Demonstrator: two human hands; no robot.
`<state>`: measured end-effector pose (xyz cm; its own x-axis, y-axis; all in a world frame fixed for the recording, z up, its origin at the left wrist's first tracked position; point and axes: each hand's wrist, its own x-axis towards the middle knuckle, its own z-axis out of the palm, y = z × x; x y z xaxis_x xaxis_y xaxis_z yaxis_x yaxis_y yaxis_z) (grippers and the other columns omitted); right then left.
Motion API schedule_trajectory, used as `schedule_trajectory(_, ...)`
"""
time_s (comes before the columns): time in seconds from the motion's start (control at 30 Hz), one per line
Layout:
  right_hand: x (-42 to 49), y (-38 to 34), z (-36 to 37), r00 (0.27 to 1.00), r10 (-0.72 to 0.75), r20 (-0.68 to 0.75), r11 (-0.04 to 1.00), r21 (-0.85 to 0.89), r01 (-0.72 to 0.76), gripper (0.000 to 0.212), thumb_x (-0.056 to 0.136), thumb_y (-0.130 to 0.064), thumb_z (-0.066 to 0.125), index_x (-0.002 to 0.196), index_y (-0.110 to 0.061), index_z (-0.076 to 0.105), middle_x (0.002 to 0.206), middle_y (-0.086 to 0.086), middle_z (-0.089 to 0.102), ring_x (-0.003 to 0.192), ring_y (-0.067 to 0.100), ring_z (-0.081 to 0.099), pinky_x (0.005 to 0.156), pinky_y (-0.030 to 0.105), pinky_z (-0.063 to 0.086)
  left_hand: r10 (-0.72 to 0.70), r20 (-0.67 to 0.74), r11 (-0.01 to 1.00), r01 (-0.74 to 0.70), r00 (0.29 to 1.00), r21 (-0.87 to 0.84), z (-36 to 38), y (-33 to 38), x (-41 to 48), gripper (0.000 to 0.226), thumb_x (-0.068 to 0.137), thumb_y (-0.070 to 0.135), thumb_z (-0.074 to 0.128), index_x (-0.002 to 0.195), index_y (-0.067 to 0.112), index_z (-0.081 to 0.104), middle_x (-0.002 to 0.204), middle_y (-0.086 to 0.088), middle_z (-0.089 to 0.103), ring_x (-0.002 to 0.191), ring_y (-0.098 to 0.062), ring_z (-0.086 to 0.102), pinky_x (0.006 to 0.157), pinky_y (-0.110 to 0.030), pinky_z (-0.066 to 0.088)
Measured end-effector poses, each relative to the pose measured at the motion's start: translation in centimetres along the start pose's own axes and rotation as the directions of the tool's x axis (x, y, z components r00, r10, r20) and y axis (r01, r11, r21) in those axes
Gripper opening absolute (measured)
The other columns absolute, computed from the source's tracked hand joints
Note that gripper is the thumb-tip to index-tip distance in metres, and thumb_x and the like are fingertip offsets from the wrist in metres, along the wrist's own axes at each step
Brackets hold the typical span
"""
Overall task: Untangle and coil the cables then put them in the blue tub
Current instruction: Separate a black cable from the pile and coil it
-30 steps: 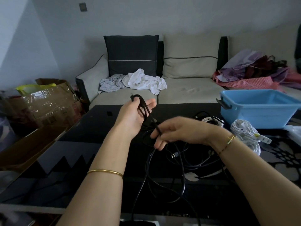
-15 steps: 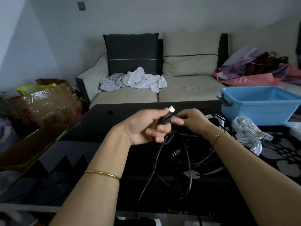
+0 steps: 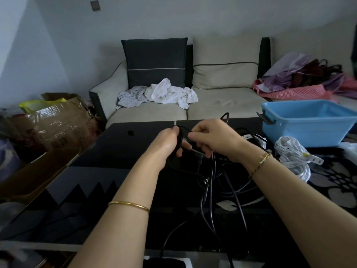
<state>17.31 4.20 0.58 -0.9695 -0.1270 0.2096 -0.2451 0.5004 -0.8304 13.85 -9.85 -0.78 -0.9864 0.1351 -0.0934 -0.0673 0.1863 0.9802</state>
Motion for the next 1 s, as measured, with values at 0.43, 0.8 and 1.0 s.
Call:
schedule_trajectory(0.43, 0.0, 2.6, 1.6, 0.877, -0.064, 0.476, 0.986, 0.165, -0.017, 0.024, 0.093, 0.004, 0.049, 0.110, -0.003, 0.066, 0.101, 0.008, 0.071, 0.095, 0.018, 0.067, 0.097, 0.030, 0.049, 0.293, 0.168, 0.716, -0.099, 0.941, -0.691, -0.2, 3.1, -2.7, 0.038, 0.105, 0.028, 0.026, 0.113, 0.002, 0.052, 0.058, -0.001, 0.062, 0.050, -0.011, 0.059, 0.065, -0.024, 0.055)
schedule_trajectory(0.8, 2.5, 2.2, 0.2, 0.988, -0.082, -0.133, 0.991, -0.114, 0.067, 0.036, 0.084, -0.003, 0.063, 0.060, -0.027, 0.051, 0.062, -0.014, 0.052, 0.053, -0.001, 0.047, 0.051, 0.007, 0.038, 0.168, 0.713, 0.951, 0.080, 0.681, -0.299, -2.2, 3.8, -3.6, 0.052, 0.094, 0.030, 0.029, 0.125, -0.007, 0.049, 0.044, 0.009, 0.038, 0.029, 0.001, 0.028, 0.052, -0.019, 0.040)
schedule_trajectory(1.0, 2.7, 2.2, -0.8, 0.989, -0.076, -0.128, 0.991, -0.119, 0.061, 0.010, 0.074, -0.007, 0.075, 0.079, -0.016, 0.072, 0.086, -0.004, 0.068, 0.081, 0.005, 0.062, 0.067, 0.012, 0.045, -0.048, 0.649, 0.972, -0.113, 0.759, 0.204, -2.4, 4.1, -4.2, 0.047, 0.102, 0.025, 0.027, 0.122, -0.009, 0.052, 0.046, 0.000, 0.047, 0.031, -0.004, 0.026, 0.055, -0.023, 0.042)
